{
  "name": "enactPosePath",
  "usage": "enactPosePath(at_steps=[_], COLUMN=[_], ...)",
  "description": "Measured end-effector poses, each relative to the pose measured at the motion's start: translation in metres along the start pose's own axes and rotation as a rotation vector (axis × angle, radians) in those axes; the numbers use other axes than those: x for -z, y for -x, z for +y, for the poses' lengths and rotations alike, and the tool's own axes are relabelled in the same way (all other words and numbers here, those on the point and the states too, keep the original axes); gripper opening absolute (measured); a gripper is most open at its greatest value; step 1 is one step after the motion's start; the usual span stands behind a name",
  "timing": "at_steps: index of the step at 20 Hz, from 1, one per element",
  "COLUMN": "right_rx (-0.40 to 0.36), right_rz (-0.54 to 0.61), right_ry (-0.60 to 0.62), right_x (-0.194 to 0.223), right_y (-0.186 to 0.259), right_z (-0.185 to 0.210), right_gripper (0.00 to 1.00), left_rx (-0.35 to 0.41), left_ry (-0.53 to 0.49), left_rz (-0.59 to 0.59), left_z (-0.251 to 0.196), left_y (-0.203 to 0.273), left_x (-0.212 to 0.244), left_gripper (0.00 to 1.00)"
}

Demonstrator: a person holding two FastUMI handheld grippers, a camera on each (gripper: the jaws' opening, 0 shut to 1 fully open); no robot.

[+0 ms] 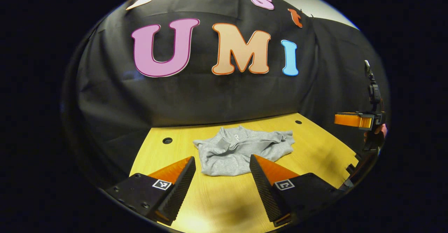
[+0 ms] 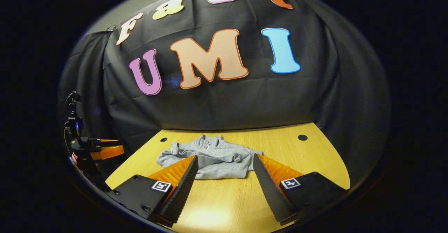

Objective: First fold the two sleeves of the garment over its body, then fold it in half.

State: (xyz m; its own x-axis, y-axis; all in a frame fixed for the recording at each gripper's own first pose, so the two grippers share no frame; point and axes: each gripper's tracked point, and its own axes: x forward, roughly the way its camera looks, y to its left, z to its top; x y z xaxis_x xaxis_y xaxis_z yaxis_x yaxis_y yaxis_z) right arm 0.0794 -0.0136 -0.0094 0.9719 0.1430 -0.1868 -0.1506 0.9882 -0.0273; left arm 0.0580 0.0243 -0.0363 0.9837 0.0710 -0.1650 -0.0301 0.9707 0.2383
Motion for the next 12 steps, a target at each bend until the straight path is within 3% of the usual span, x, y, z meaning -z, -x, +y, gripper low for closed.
enactPosePath(at_steps=[1, 2, 6, 12], right_rx=[0.004, 0.007, 0.046, 0.094], right_rz=[-0.017, -0.027, -0.070, -0.042], right_ry=[-0.007, -0.018, -0.041, -0.089], right_x=[-0.001, -0.002, 0.000, 0.033], right_y=[0.012, 0.022, 0.053, 0.075], right_z=[0.005, 0.010, 0.020, 0.032], right_gripper=[0.94, 0.98, 0.98, 0.98], left_rx=[-0.002, -0.002, -0.002, 0.036], left_ry=[0.002, 0.002, 0.039, 0.153], left_rz=[-0.007, -0.011, -0.036, -0.025], left_z=[0.000, -0.003, -0.012, -0.028], left_y=[0.009, 0.016, 0.039, 0.040], left_x=[-0.001, -0.001, 0.000, 0.008], left_gripper=[0.90, 0.90, 0.90, 0.90])
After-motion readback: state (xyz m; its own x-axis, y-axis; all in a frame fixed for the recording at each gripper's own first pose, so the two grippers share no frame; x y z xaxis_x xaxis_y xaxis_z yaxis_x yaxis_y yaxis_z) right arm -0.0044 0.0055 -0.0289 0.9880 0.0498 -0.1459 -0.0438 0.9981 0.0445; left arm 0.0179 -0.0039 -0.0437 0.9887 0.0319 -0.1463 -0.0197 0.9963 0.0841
